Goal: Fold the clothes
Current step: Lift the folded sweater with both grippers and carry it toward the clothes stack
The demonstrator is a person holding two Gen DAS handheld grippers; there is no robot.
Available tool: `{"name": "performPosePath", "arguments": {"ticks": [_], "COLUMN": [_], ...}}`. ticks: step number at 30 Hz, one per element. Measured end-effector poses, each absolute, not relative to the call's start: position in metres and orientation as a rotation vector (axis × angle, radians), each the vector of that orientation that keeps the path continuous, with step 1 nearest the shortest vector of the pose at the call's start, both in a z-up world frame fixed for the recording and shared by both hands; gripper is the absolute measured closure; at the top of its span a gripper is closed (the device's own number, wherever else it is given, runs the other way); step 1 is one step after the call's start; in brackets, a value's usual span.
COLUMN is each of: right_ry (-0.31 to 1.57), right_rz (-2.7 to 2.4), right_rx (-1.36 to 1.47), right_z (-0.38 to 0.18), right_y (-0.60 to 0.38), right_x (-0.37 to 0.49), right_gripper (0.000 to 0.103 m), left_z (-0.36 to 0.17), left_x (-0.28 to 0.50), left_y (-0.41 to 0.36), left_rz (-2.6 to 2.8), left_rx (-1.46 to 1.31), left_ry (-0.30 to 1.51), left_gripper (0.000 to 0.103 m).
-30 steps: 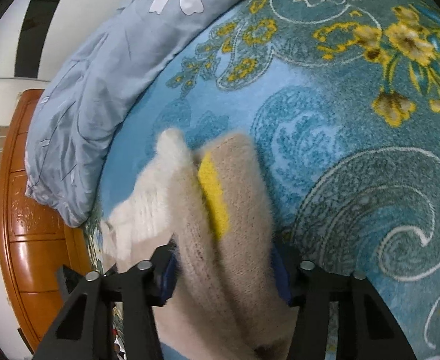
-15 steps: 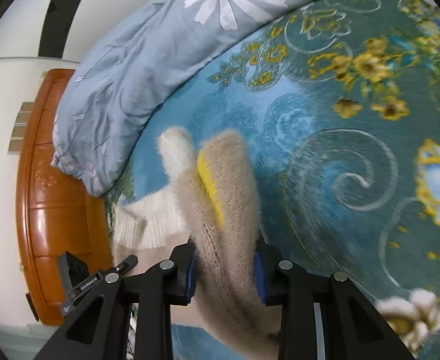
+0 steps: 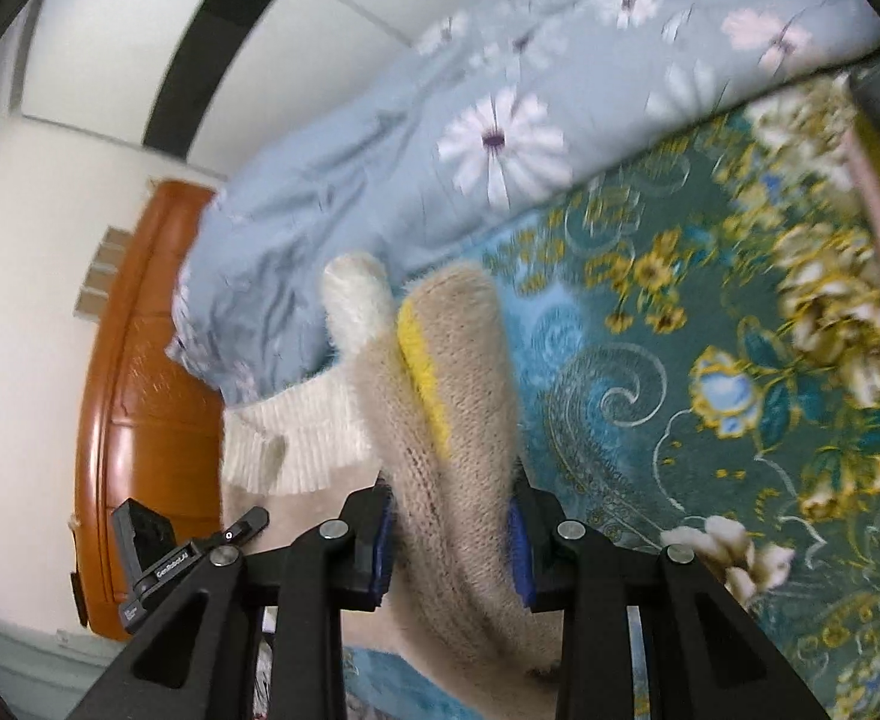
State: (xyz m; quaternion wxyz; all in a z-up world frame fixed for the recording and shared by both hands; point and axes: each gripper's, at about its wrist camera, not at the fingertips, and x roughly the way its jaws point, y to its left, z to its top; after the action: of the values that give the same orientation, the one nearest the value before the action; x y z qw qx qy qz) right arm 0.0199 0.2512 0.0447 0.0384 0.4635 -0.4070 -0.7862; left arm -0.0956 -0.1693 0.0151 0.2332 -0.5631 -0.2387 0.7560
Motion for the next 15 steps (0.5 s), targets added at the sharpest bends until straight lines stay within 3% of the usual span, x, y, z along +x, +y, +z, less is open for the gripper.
{"name": "performPosePath", "arguments": {"ticks": [9, 15], "right_ry": [-1.234, -1.239], "right_rz": [-2.652, -2.727], "right_rx": [1.21, 1.103], "right_z": [0.155, 0.181], "right_y": [0.277, 0.315], "right_x": [0.106, 0.155], "right_gripper": [0.071, 0.071], "left_z": [0.104, 0.143], "left_x": [-0.067, -0.049], "left_y": [-0.119, -0.063], "left_rz": [1.989, 1.955], "left_rx": [-1.305, -1.251], "left_ry": [-0.522, -0.435], "left_gripper": [0.075, 0.075]}}
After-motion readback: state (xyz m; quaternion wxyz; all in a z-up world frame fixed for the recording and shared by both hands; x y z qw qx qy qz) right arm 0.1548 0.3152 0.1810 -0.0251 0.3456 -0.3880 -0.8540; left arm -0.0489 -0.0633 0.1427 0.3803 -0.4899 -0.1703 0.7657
